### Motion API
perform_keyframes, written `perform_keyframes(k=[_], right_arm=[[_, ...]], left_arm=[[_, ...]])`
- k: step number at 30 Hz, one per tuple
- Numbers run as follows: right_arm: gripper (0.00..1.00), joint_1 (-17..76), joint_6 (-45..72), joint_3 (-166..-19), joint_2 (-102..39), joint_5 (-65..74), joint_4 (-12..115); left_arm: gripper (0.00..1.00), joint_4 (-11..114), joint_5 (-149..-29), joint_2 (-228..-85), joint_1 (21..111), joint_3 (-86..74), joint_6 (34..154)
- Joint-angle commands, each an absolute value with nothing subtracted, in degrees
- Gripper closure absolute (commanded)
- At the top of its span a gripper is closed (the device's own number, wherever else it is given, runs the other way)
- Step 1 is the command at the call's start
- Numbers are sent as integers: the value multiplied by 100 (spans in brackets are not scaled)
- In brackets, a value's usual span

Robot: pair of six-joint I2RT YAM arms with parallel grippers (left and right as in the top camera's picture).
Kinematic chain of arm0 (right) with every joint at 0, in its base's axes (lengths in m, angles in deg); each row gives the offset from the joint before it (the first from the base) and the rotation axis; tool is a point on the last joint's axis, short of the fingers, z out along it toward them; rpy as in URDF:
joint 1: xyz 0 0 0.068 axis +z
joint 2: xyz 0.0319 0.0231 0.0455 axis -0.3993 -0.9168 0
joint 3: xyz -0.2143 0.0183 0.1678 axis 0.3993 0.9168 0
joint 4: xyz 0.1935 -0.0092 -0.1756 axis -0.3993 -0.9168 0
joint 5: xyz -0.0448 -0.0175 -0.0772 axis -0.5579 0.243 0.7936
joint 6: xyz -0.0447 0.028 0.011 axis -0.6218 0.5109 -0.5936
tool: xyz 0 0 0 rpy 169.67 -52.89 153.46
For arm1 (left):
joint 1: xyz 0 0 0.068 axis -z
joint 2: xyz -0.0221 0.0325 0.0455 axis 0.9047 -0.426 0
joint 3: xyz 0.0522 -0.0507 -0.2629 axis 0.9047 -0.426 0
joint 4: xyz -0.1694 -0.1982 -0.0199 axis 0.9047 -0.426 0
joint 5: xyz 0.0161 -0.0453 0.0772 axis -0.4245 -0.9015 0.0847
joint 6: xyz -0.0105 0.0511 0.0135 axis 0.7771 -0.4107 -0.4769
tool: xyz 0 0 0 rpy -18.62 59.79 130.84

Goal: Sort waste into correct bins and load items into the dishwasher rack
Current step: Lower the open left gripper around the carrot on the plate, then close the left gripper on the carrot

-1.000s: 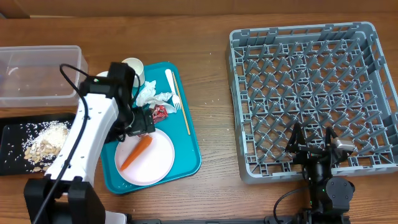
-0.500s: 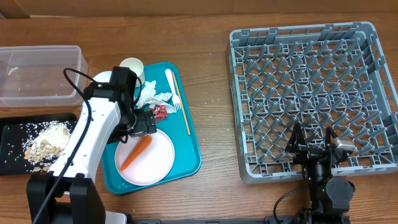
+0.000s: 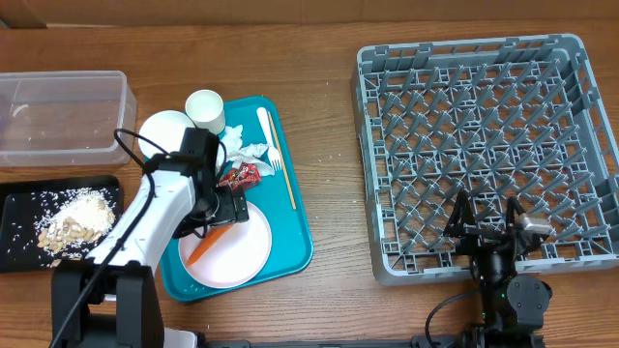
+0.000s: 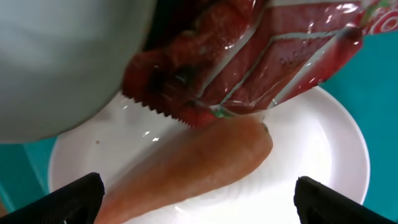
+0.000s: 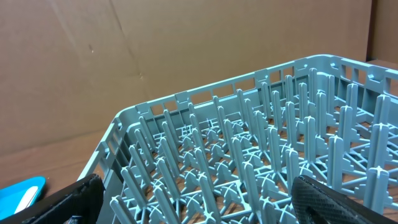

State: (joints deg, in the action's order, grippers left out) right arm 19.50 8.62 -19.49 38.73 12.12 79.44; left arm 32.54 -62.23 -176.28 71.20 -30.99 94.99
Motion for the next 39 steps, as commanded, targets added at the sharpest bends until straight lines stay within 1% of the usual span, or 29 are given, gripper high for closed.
perform_keyframes(k=[1, 3, 7, 13, 16, 18, 21, 30, 34, 39], right_arm=[[0, 1979, 856, -1890, 3927, 1269, 7979], [0, 1979, 856, -1890, 3927, 1266, 7979], [0, 1979, 856, -1890, 3927, 1266, 7979], [0, 1979, 856, -1890, 3927, 1266, 7979], [0, 1979, 856, -1890, 3927, 1266, 7979], [0, 1979, 856, -1890, 3927, 1269, 7979], [0, 1979, 856, -1890, 3927, 1269, 7979], [0, 1979, 856, -1890, 3927, 1266, 7979], [0, 1979, 856, -1890, 3927, 1269, 7979], [0, 1979, 856, -1890, 3927, 1266, 7979]], left_arm=[[0, 3486, -6400, -17636, 7157, -3372, 9447], [0, 3657, -6400, -17636, 7157, -3490, 9395], [4, 3917, -6382, -17636, 7157, -3602, 9161], [5, 4138, -6400, -17636, 7157, -3606, 8785], [6, 4177, -6417, -17636, 7157, -3606, 8761], [9, 4194, -6485, -17636, 7157, -3606, 8761], [10, 4223, -6669, -17636, 7157, -3658, 8761], [9, 4301, -6723, -17636, 7157, -3886, 8763], [13, 4299, -6745, -17636, 7157, -3886, 8763], [25, 4299, -6784, -17636, 7157, -3886, 8763]])
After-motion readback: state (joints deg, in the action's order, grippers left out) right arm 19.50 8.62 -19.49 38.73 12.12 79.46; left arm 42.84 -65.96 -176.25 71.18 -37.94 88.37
